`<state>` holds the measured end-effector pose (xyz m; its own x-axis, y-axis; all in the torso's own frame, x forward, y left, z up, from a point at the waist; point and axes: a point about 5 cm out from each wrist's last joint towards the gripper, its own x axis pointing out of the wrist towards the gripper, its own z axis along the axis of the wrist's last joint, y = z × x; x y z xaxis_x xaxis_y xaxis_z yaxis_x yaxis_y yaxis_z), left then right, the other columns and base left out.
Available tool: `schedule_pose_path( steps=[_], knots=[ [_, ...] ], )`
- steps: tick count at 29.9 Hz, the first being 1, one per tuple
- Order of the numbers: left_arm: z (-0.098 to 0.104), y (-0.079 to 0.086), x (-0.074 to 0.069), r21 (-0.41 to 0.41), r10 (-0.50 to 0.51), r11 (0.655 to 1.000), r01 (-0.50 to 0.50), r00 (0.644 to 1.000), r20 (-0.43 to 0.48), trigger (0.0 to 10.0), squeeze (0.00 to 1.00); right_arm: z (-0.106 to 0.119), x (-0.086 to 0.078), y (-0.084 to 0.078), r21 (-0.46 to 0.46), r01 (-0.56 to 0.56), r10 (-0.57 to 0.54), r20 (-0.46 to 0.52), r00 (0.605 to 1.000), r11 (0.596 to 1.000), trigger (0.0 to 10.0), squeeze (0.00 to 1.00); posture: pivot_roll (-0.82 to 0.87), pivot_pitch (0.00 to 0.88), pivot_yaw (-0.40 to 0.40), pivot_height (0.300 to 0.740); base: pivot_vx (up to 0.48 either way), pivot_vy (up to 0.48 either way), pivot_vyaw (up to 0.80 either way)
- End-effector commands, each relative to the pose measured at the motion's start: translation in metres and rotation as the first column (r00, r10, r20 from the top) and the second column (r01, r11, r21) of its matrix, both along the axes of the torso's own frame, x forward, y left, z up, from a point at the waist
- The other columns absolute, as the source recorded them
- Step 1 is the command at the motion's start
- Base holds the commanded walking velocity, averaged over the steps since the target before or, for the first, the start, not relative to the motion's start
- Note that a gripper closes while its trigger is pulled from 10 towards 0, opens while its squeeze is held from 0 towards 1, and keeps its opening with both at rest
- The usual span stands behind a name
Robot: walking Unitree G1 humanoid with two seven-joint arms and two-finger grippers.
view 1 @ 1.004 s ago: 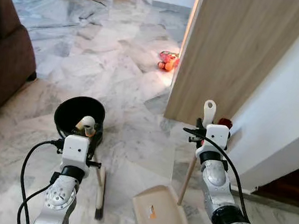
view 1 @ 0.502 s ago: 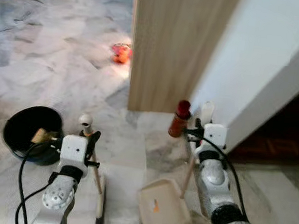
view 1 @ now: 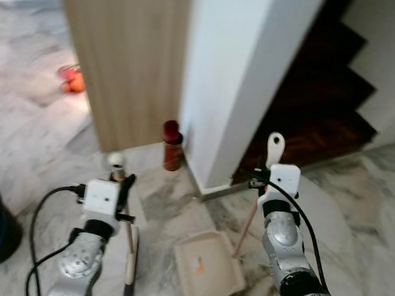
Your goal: Sweep floor
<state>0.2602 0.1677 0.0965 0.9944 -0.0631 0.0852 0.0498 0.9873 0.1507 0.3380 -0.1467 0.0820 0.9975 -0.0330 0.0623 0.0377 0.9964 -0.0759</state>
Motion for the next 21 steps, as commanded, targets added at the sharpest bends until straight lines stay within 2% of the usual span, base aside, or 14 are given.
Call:
schedule_pose_path(
  steps=[1, 10, 21],
  knots=[
    [0.004, 0.0006, 0.0, -0.005, 0.0, 1.0, 0.0, 1.0, 0.021, 10.0, 0.0, 0.006, 0.0026, -0.0033, -0.025, 0.0, 0.0, 0.025, 1.0, 1.0, 10.0, 0.0, 0.14, 0.11, -0.042, 0.74, 0.0, -0.266, -0.8],
    [0.0042, 0.0007, 0.0001, -0.007, 0.0, 1.0, 0.0, 1.0, 0.022, 10.0, 0.0, 0.006, 0.0026, -0.0064, -0.026, 0.021, -0.02, 0.024, 1.0, 0.999, 10.0, 0.0, 0.13, 0.112, -0.04, 0.74, 0.0, -0.26, -0.8],
    [0.0048, 0.0023, 0.0006, -0.004, -0.001, 1.0, 0.001, 1.0, 0.022, 10.0, 0.0, 0.0059, 0.0028, -0.0068, -0.024, 0.034, -0.033, 0.024, 0.999, 0.999, 10.0, 0.0, 0.14, 0.113, -0.034, 0.74, 0.0, 0.0, -0.8]
  ],
)
